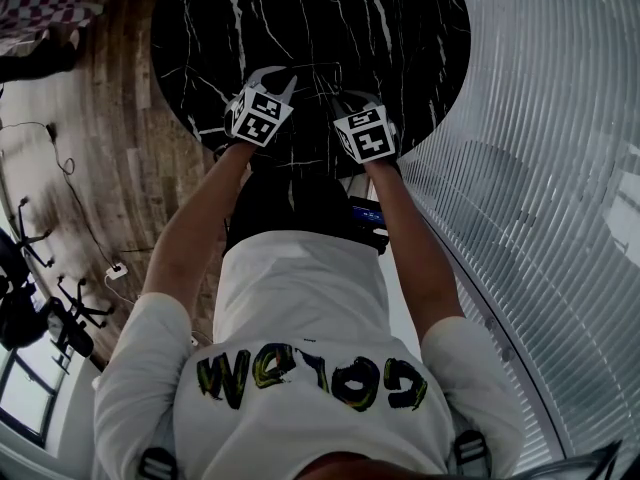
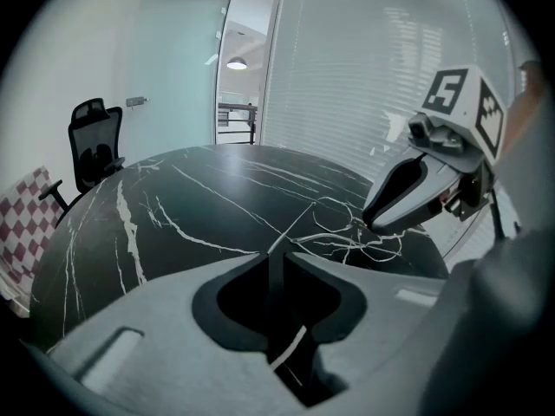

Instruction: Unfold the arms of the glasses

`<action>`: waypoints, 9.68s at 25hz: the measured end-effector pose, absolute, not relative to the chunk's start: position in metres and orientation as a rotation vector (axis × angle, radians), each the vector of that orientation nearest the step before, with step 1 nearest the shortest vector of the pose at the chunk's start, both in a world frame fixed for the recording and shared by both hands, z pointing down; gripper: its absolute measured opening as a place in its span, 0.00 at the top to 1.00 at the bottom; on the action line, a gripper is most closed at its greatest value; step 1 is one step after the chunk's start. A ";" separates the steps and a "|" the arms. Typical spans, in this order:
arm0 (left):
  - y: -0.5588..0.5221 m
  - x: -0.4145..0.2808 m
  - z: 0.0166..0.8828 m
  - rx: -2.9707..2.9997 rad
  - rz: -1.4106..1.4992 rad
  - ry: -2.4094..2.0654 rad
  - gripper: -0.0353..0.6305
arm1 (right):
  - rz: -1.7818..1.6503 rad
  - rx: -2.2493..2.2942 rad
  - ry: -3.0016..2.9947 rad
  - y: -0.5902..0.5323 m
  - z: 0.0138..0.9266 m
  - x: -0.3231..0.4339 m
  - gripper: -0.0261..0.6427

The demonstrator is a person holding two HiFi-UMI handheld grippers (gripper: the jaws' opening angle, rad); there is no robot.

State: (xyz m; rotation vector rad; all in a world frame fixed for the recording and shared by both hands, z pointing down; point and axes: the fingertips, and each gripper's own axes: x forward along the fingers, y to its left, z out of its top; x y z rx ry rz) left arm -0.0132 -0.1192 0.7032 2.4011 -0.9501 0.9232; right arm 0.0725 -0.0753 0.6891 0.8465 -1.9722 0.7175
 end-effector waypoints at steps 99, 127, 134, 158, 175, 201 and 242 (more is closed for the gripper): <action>-0.063 0.048 0.717 2.932 1.725 -0.165 0.77 | 0.776 0.967 -1.945 -0.093 0.693 0.074 0.94; -0.013 0.041 0.721 2.835 1.718 -0.241 0.78 | 0.830 1.048 -1.932 -0.097 0.693 0.080 0.94; 0.003 0.042 0.722 2.803 1.682 -0.276 0.78 | 0.842 1.052 -1.931 -0.097 0.692 0.080 0.94; 0.035 0.053 0.723 2.716 1.571 -0.356 0.78 | 0.833 1.042 -1.924 -0.092 0.692 0.075 0.94; 0.016 0.039 0.698 2.657 1.294 -0.546 0.76 | 0.701 1.048 -1.999 -0.092 0.662 0.080 0.85; -0.014 0.000 0.389 2.672 0.275 -1.042 0.86 | 0.373 1.266 -2.538 -0.027 0.378 0.069 0.95; -0.005 0.002 0.261 2.685 -0.096 -1.111 0.94 | 0.290 1.245 -2.867 -0.003 0.244 0.013 0.96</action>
